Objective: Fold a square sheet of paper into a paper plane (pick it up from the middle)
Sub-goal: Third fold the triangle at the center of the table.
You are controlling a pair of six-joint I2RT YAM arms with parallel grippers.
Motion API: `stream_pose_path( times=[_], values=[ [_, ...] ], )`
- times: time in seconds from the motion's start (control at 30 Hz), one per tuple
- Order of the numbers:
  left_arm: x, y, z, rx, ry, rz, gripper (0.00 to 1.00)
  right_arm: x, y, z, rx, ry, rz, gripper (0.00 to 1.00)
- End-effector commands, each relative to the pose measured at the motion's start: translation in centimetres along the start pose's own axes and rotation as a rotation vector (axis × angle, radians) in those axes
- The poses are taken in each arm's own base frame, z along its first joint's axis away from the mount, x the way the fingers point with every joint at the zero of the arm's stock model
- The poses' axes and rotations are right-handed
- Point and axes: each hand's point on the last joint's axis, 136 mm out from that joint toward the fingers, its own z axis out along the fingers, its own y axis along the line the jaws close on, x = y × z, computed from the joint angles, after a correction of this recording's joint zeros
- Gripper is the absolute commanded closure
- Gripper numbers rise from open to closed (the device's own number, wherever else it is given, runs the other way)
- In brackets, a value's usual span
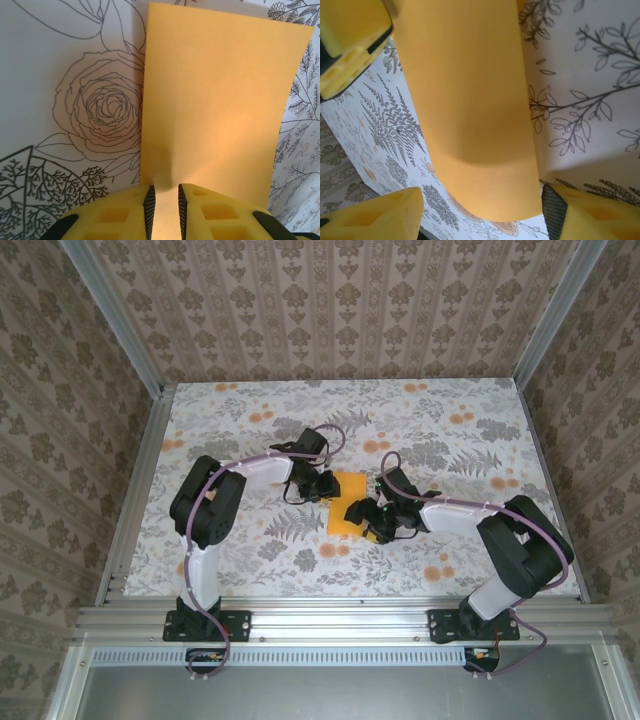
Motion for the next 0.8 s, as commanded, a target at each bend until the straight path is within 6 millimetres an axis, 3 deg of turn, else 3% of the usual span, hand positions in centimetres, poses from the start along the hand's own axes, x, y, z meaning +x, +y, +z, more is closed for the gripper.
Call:
stream_pose_path(
  times=[0.0,0.3,0.77],
  values=[
    [1.7,3.3,1.8,-0.088,0.066,-0.064,0.76,0.9,0.1,0.0,-0.022,0.031,0.038,0.36],
    [1.7,3.3,1.8,-0.088,0.066,-0.061,0.76,0.4,2.2,-0.9,-0.159,-0.029,-0.012,0.39],
    [1.7,3.3,1.9,-0.092,0.072,-0.057,0.76,-0.2,1.6,-2.6,-0.148,-0.132,-0.059,0.46]
  ],
)
